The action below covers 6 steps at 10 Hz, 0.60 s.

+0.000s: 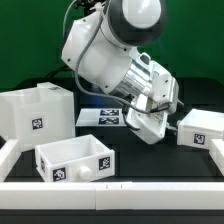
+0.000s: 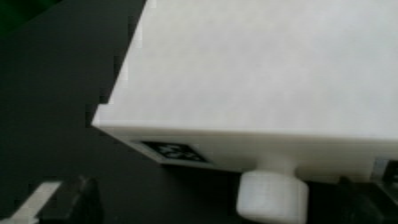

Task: Assemble drawer

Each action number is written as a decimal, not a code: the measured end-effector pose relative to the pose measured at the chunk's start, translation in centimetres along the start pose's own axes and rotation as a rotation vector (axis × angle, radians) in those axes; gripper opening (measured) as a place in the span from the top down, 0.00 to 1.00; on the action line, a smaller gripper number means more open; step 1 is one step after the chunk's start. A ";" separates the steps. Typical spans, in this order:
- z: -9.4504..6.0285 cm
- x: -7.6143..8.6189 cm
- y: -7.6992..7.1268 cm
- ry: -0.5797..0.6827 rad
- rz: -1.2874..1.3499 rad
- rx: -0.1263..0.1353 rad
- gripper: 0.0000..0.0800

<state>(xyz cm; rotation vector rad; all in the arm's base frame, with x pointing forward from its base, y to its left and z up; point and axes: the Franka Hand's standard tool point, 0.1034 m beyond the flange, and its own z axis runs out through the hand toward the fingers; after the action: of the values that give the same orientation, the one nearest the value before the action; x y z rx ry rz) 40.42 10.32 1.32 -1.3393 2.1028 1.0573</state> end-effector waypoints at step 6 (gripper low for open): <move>1.1 -1.5 0.2 0.080 0.186 -0.038 0.19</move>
Offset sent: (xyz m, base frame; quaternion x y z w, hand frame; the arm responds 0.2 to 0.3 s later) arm 0.0015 0.0149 -0.0006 -0.0443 0.0735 0.1138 0.9898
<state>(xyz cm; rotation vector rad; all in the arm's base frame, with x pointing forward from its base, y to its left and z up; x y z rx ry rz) 40.90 12.09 1.75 -1.2406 2.3140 1.1405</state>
